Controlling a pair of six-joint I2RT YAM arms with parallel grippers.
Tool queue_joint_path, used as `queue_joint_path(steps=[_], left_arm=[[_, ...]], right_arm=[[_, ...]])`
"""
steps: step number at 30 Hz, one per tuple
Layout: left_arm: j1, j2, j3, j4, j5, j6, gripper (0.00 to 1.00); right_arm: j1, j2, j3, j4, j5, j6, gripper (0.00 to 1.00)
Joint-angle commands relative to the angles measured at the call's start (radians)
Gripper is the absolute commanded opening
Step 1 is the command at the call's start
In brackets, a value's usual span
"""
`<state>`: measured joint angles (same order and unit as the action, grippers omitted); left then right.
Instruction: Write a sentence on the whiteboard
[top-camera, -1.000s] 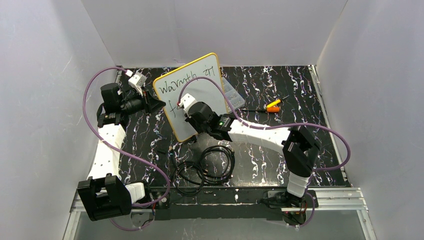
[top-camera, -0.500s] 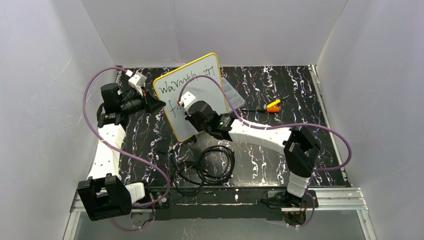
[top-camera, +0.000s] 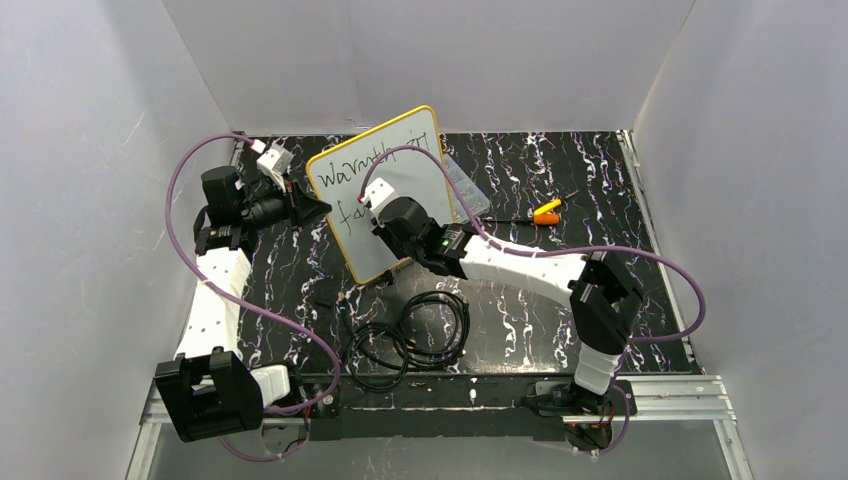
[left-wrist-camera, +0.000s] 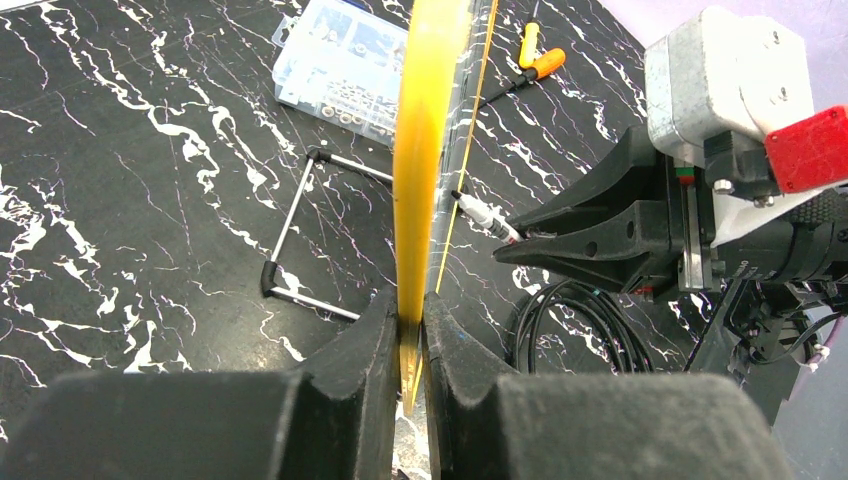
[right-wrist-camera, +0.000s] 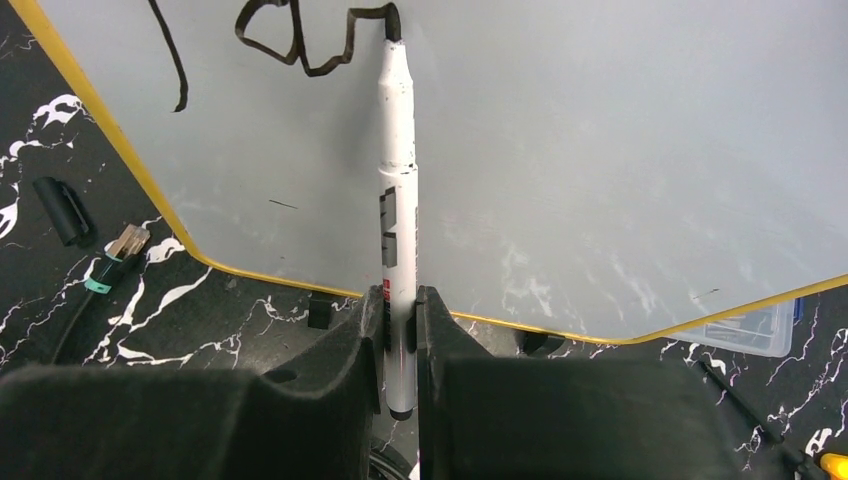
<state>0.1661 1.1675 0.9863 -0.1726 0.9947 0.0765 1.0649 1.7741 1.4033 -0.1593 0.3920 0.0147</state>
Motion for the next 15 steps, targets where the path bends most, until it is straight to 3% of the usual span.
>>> queue_joint_path(steps=[1, 15], left_arm=[[-0.01, -0.025, -0.009, -0.03, 0.039, -0.008, 0.0], [-0.012, -0.026, -0.009, -0.03, 0.039, -0.009, 0.0]], right_arm=[[-0.014, 0.006, 0.047, 0.017, -0.001, -0.004, 0.01], [-0.014, 0.013, -0.035, 0.0, -0.068, 0.053, 0.01]])
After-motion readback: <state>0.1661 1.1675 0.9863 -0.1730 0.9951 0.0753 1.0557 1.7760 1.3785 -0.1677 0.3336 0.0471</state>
